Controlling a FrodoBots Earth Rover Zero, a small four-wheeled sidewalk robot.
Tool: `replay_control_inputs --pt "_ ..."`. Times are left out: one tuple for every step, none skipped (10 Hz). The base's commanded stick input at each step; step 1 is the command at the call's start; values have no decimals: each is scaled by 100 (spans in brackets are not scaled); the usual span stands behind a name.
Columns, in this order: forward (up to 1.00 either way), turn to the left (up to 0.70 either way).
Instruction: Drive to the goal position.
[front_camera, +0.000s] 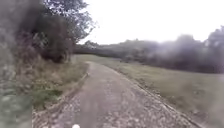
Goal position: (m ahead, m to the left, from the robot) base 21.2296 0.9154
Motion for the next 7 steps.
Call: replay_control_inputs --pt "100 15" --pt "100 8" --pt "100 7" --pt "100 6" --pt "100 6" --pt "100 6" --pt "100 6"
